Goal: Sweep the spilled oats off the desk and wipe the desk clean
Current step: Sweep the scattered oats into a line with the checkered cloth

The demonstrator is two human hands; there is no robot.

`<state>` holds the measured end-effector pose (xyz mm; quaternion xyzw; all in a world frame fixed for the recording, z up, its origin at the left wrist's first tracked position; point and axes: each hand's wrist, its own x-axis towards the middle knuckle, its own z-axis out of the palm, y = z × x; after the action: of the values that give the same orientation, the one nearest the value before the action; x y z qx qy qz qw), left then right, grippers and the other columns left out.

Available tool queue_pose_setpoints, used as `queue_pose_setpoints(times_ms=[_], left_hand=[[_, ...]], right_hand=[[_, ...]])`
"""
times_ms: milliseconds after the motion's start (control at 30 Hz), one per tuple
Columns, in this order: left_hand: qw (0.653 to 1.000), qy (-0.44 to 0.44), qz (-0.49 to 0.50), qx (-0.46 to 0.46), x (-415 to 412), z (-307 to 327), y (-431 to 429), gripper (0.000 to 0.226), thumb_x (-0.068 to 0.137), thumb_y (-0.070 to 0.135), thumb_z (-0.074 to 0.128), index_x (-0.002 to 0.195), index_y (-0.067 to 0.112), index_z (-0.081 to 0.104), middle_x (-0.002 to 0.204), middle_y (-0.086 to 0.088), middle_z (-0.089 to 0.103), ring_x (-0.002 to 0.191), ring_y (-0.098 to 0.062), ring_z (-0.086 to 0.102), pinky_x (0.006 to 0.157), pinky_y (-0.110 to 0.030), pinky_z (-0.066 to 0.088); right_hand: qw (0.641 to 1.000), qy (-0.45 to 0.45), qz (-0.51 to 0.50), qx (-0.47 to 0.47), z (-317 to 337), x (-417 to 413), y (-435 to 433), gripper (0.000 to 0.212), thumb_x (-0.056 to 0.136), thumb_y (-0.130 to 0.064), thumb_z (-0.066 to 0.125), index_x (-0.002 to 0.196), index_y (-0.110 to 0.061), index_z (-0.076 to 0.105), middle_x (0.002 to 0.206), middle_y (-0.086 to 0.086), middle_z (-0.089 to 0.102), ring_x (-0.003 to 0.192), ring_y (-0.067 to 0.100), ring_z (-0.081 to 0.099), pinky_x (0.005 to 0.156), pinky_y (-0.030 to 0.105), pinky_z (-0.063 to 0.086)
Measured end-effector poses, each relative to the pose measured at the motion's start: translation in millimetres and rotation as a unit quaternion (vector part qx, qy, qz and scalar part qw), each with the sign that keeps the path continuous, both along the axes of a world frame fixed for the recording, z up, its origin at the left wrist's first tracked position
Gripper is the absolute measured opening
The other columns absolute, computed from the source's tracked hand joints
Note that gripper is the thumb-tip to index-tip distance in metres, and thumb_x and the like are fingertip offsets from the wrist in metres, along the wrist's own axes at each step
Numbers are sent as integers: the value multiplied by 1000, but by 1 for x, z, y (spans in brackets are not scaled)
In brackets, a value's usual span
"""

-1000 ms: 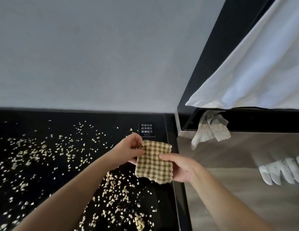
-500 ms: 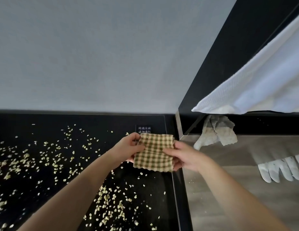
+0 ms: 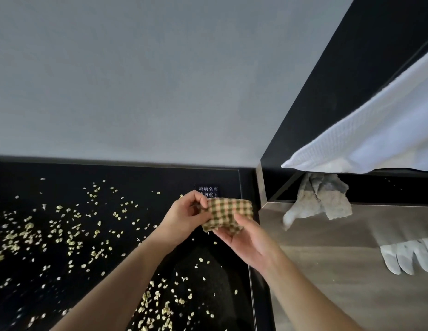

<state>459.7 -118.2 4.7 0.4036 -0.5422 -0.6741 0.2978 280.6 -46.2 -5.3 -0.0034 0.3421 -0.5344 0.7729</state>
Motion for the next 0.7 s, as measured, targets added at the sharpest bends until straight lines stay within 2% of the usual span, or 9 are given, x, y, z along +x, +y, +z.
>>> queue_pose_setpoints(times_ms=[100, 167, 233, 267, 333, 400, 433, 533, 700], left_hand=[[994, -98, 28, -39, -9, -16, -3, 25, 80, 4, 70, 84, 27, 62, 85, 2, 65, 76, -16, 59, 74, -42, 51], [991, -120, 36, -56, -17, -20, -8, 27, 83, 6, 70, 92, 31, 62, 95, 8, 68, 82, -9, 66, 75, -30, 51], [974, -198, 29, -109, -17, -25, -21, 31, 84, 16, 69, 109, 31, 58, 111, 13, 60, 95, -4, 62, 82, -24, 51], [947, -280, 20, -157, -11, -29, -30, 34, 87, 21, 67, 117, 30, 54, 118, 13, 54, 102, -4, 57, 87, -25, 49], [868, -432, 5, -244, 11, -40, -49, 34, 92, 24, 57, 127, 26, 53, 128, 9, 48, 117, -12, 48, 96, -31, 45], [827, -504, -12, -248, 35, -51, -58, 34, 96, 22, 48, 129, 29, 54, 138, 3, 44, 128, -18, 40, 103, -39, 40], [817, -522, -25, -241, 45, -55, -58, 36, 97, 22, 45, 132, 30, 52, 143, 2, 40, 132, -18, 37, 106, -39, 37], [790, -549, -74, -264, 64, -67, -52, 46, 98, 27, 46, 143, 33, 40, 154, 4, 27, 143, -16, 22, 112, -37, 29], [759, -589, -126, -248, 74, -68, -55, 66, 94, 46, 51, 149, 42, 15, 161, 4, 5, 148, -19, 3, 118, -42, 23]], right_hand=[[993, 89, -72, 30, -7, 3, -14, 30, 81, -1, 65, 111, -2, 62, 104, 16, 69, 95, 24, 68, 86, 34, 57], [984, 127, -121, 38, -13, -2, -30, 26, 84, 2, 63, 109, -3, 62, 100, 12, 70, 91, 22, 69, 80, 31, 57], [953, 260, -157, 14, -13, -12, -51, 23, 85, 0, 65, 106, -9, 65, 99, 7, 72, 91, 16, 69, 81, 29, 55], [904, 400, -150, -20, -14, -20, -63, 22, 85, -2, 68, 104, -11, 67, 99, 4, 71, 89, 10, 69, 81, 26, 54], [678, 723, -77, -103, -24, -36, -88, 20, 84, -4, 69, 103, -8, 69, 99, 1, 64, 81, 2, 62, 77, 11, 49], [480, 863, 34, -153, -48, -46, -110, 27, 85, -6, 66, 112, -8, 67, 108, 4, 55, 92, 15, 57, 82, 18, 47], [438, 883, 93, -144, -60, -48, -116, 32, 86, -8, 64, 117, -10, 65, 113, 6, 53, 99, 22, 57, 84, 27, 49], [454, 874, 120, -120, -75, -49, -129, 36, 88, -8, 62, 124, -13, 60, 119, 7, 53, 103, 28, 58, 83, 34, 47], [487, 847, 133, -168, -78, -43, -143, 32, 91, -6, 59, 122, -7, 63, 118, 7, 53, 101, 26, 59, 85, 23, 41]])
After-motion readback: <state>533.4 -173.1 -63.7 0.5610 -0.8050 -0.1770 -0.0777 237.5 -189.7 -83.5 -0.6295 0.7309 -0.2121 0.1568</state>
